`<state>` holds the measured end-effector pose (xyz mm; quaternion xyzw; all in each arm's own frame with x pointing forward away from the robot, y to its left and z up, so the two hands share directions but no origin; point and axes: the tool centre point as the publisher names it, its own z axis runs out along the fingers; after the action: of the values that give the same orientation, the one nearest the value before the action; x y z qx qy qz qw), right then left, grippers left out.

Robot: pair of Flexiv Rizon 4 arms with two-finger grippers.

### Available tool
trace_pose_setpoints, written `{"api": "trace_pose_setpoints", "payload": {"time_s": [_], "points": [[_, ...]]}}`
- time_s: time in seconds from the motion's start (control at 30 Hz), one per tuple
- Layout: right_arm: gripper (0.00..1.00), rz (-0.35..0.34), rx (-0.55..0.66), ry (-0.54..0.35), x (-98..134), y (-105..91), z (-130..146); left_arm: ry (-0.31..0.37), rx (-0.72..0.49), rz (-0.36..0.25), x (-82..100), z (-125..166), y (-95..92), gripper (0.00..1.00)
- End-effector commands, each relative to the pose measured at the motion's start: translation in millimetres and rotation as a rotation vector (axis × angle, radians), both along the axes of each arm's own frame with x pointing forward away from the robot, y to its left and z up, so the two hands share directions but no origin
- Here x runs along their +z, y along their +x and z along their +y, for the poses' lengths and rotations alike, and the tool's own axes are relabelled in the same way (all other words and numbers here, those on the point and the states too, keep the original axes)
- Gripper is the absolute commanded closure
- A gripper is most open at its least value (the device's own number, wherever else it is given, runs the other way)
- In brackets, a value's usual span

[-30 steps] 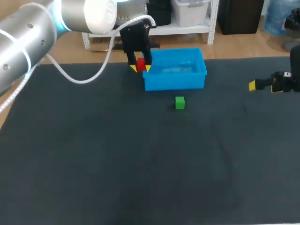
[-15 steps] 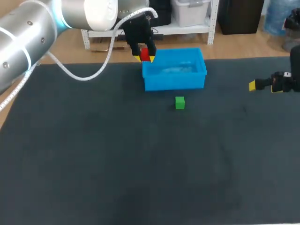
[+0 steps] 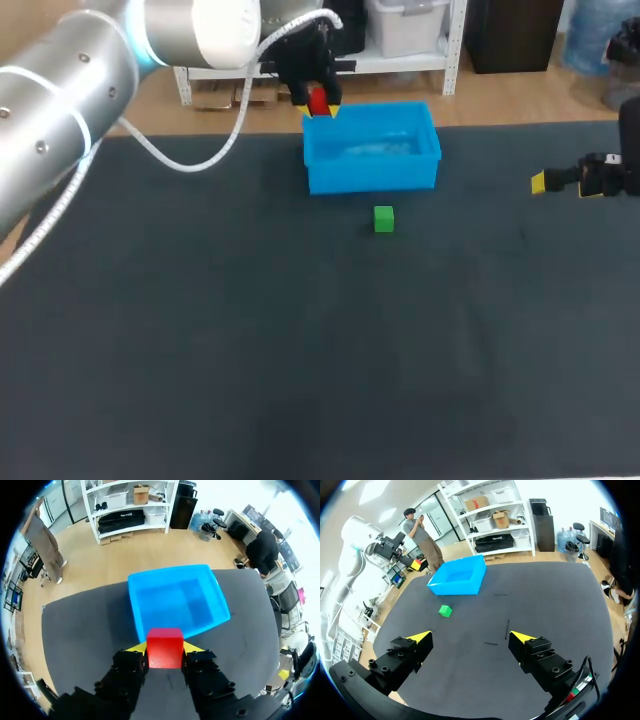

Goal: Use the left arm to pick the red cube and place it into the blue plastic box first, then use the right arm to grasp the green cube and put it into the same blue plastic box after the first action is fully finished.

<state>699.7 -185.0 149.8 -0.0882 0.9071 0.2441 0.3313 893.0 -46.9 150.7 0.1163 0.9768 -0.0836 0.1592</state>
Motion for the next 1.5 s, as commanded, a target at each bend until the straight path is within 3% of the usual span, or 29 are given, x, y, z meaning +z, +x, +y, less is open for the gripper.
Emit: {"api": "trace_pose_setpoints", "payload": {"time_s": [0.03, 0.53, 0.8, 1.5], "points": [[0.0, 0.001, 0.0, -0.001, 0, 0.4, 0, 0.009, -0.015, 0.021, 1.4, -12, 24.6, 1.0], [0.0, 0.001, 0.0, -0.001, 0, 0.4, 0, -0.003, -0.02, -0.004, -2.8, -25, 55.5, 1.0], [0.0, 0.001, 0.0, -0.001, 0, 0.4, 0, -0.061, -0.032, -0.026, -7.6, -30, 69.9, 1.0], [0.0, 0.001, 0.0, -0.001, 0, 0.4, 0, -0.08, -0.023, -0.021, -39.4, -39, 89.7, 1.0]]}}
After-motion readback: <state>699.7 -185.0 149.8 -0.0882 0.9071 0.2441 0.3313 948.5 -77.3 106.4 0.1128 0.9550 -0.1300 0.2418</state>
